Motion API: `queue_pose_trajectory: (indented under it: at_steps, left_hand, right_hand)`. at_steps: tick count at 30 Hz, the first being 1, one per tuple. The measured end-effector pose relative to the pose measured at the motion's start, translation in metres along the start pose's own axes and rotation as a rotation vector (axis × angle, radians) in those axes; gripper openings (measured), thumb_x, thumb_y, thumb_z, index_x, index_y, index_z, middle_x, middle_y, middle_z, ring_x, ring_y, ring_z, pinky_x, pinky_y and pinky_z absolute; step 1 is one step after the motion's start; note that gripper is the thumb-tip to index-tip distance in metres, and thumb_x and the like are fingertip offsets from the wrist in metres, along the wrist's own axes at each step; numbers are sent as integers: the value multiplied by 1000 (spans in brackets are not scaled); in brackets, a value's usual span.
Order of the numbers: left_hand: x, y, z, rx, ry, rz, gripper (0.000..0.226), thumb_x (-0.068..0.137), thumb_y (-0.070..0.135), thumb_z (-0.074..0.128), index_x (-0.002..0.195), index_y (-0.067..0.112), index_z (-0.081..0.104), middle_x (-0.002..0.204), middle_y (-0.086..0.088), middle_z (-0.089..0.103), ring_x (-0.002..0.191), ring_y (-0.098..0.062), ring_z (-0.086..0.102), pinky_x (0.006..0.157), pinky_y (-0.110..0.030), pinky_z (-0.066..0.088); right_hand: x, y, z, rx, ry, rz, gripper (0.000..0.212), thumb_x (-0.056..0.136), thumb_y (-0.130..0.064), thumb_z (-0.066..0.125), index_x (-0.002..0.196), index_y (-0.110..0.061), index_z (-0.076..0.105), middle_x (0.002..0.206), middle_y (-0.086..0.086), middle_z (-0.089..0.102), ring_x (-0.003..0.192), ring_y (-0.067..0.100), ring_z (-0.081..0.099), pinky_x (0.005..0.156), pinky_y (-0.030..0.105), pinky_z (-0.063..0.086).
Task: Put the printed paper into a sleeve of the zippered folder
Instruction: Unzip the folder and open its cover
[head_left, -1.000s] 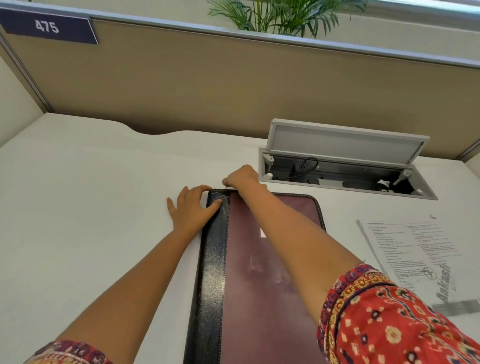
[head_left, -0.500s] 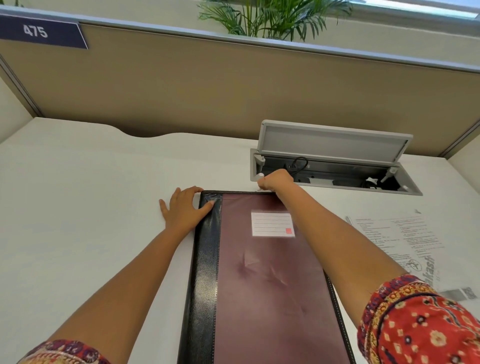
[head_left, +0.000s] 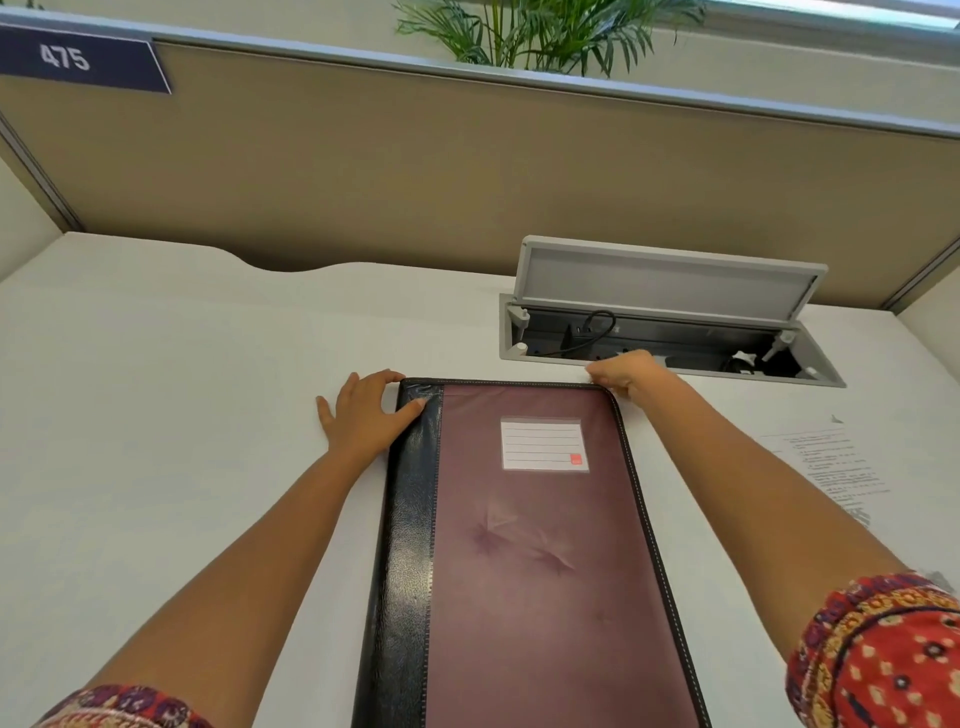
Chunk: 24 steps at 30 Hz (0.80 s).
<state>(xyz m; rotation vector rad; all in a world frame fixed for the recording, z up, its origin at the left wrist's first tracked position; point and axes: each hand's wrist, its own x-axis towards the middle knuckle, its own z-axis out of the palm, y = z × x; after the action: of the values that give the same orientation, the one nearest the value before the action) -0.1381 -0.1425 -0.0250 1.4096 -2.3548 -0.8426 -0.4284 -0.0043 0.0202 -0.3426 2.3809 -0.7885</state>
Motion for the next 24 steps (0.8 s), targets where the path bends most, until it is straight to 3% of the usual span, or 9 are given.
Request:
queue_pose_trajectory:
  at_steps: [2, 4, 6, 9, 11, 14, 16, 21, 24]
  left_hand:
    - [1, -1, 0, 8, -4, 4, 51, 80, 58, 54, 124, 35, 46, 144, 4, 41, 144, -21, 12, 112, -57, -5]
    - [1, -1, 0, 18, -10, 10, 51, 81, 59, 52, 125, 34, 45, 145, 4, 40, 144, -21, 12, 112, -58, -5]
    - [1, -1, 0, 22, -16, 10, 52, 81, 59, 51, 126, 34, 44, 146, 4, 40, 144, -22, 11, 111, -59, -6]
    - [0, -1, 1, 26, -11, 17, 53, 82, 59, 50, 128, 33, 44, 146, 4, 39, 145, -21, 11, 111, -59, -6]
    - [-3, -1, 2, 32, 10, 31, 52, 83, 59, 48, 128, 33, 43, 146, 3, 40, 145, -21, 11, 112, -58, -6]
    - [-8, -2, 6, 41, 44, 53, 54, 85, 60, 42, 132, 33, 40, 146, 5, 40, 145, -20, 10, 113, -56, -7]
    - [-10, -2, 8, 55, 54, 61, 56, 86, 61, 38, 135, 33, 37, 148, 4, 38, 145, -19, 10, 113, -54, -6]
    - [-16, -8, 5, 41, 17, 124, 70, 80, 70, 29, 141, 36, 26, 148, -1, 38, 144, -19, 14, 115, -49, -2]
    - [-17, -10, 4, 53, -8, 151, 60, 85, 67, 35, 139, 43, 27, 149, 6, 36, 144, -20, 14, 116, -51, -2]
  right_hand:
    - [0, 10, -8, 120, -40, 23, 20, 82, -20, 67, 72, -15, 51, 79, 3, 53, 60, 11, 47, 67, 24, 46]
    - [-1, 15, -10, 80, -36, 82, 19, 85, -27, 63, 84, -14, 49, 71, 2, 48, 55, 10, 38, 53, 21, 36]
    - [0, 18, -11, 63, -11, 95, 18, 86, -28, 62, 81, -15, 52, 66, 1, 49, 53, 10, 36, 49, 23, 28]
    - [-5, 27, -10, 160, 21, -5, 12, 84, -19, 65, 75, -12, 61, 76, 2, 59, 65, 9, 50, 56, 21, 34]
    - [-14, 36, -11, 146, 11, -170, 13, 88, -13, 61, 94, -5, 69, 92, 2, 62, 72, 9, 54, 61, 20, 40]
    - [-28, 48, -14, 18, -62, -342, 24, 92, -6, 53, 112, -6, 66, 104, 2, 62, 93, 16, 56, 82, 25, 44]
    - [-30, 53, -14, -33, -73, -401, 26, 91, -5, 53, 114, -5, 65, 107, 3, 63, 96, 16, 55, 85, 26, 43]
    - [-24, 53, -7, -125, 88, -468, 20, 87, -12, 62, 104, -5, 71, 103, 13, 71, 92, 23, 64, 81, 27, 45]
    - [-23, 55, -2, -199, 190, -543, 19, 87, -15, 62, 100, -5, 72, 103, 16, 67, 81, 17, 57, 75, 26, 44]
